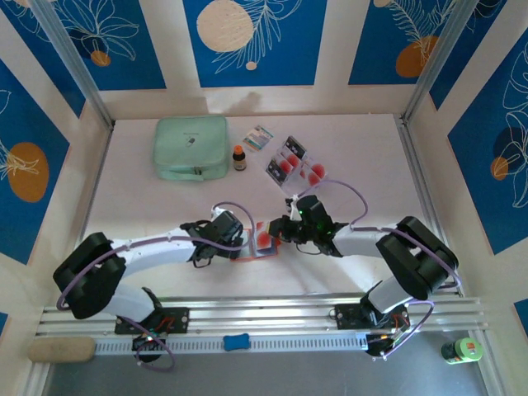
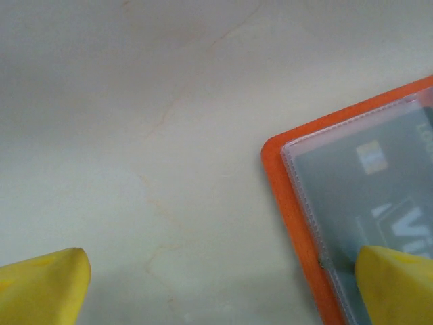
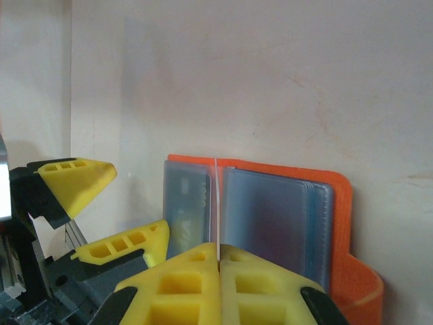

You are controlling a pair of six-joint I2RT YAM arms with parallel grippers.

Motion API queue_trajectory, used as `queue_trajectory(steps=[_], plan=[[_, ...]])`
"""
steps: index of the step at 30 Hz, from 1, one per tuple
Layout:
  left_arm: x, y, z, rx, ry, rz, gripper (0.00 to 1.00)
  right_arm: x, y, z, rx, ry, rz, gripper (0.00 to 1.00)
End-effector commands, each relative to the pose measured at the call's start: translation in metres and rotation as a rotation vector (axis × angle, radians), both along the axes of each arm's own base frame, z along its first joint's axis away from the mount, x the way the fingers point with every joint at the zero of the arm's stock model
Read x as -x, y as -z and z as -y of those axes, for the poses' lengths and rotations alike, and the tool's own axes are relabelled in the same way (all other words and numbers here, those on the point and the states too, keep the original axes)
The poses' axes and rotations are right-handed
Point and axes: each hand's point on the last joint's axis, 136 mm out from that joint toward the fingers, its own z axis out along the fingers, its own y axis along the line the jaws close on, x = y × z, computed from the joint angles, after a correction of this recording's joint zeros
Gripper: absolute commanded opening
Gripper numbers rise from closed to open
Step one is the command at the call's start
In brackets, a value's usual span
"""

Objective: Put the credit cards into the card holder

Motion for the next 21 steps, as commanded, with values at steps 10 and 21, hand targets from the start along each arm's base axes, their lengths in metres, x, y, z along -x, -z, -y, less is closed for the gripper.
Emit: queue_trajectory(steps=[10, 21], plan=[[0.002, 0.007, -0.011, 0.011, -0.06, 0.007, 1.0, -0.009, -0.006, -0.019, -0.033, 0.001, 0.06, 0.0], [0.004, 0.01, -0.012, 0.01, -0.064, -0.001, 1.0, -0.013, -0.006, -0.028, -0.048, -0.012, 0.062, 0.0]])
